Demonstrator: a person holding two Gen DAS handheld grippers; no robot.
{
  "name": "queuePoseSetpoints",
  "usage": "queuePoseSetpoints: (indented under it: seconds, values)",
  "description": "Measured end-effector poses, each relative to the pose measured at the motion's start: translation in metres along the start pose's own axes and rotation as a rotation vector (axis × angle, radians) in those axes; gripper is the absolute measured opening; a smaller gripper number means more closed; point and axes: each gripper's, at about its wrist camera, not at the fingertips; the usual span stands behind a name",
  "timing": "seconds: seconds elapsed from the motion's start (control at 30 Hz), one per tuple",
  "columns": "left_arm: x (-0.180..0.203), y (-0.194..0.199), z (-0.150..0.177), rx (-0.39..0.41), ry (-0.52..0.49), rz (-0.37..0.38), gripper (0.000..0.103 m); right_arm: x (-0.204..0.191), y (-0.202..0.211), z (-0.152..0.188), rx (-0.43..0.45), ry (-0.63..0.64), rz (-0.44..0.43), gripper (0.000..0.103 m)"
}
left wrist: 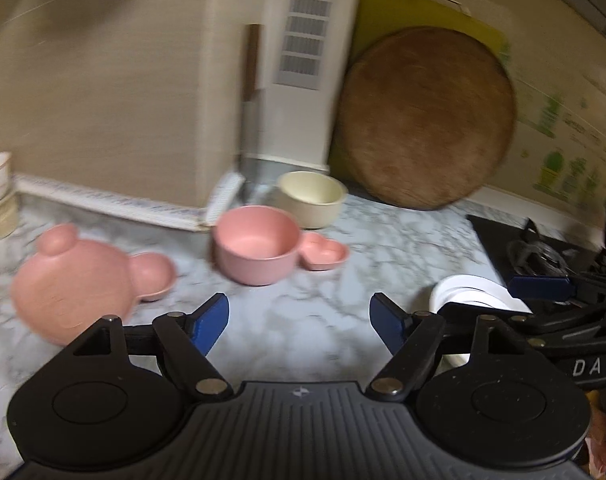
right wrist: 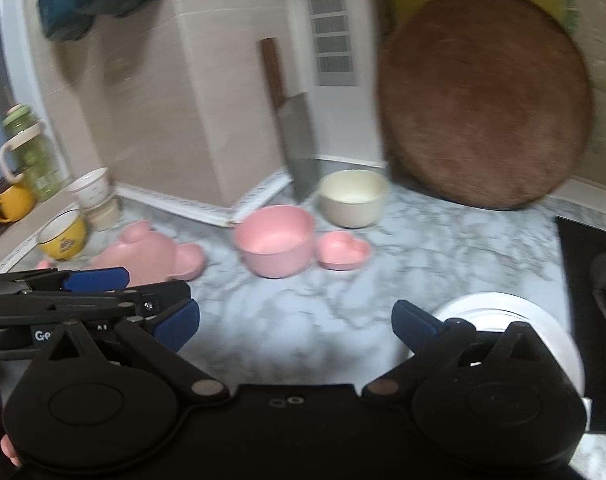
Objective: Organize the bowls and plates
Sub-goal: 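Move both tools toward the pink bear-shaped plate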
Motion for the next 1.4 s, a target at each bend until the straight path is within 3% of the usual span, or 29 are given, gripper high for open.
queuePoseSetpoints:
  seconds: [0.27, 0.63, 1.27, 1.4]
  values:
    - [-0.06, 0.002, 0.008, -0.021, 0.076, -0.137, 0.078, -0.044, -0.045, -0.008, -0.051, 0.06, -0.082, 0.103]
    - [-0.155, -0.044, 0.003, -0.096, 0.161, -0.276, 0.077, -0.081, -0.127, -0.019, -0.151, 0.038, -0.076, 0.103]
    - [-0.281, -0.119, 0.011, -0.231, 0.245, -0.358, 0.077, -0.136, -0.216, -0.016, -0.308, 0.035, -0.111, 0.095]
    - [-0.293, -0.13, 0.013, -0.259, 0.239, -0.36, 0.077, -0.146, -0.229, -0.013, -0.345, 0.044, -0.127, 0.085]
Point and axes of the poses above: each gripper's, at about its wrist camera, not at the fingertips, and y roughly against the way its jaws point, x to its right, z to its underside, and after that the axes turned 8 degrees about -y, right-handed
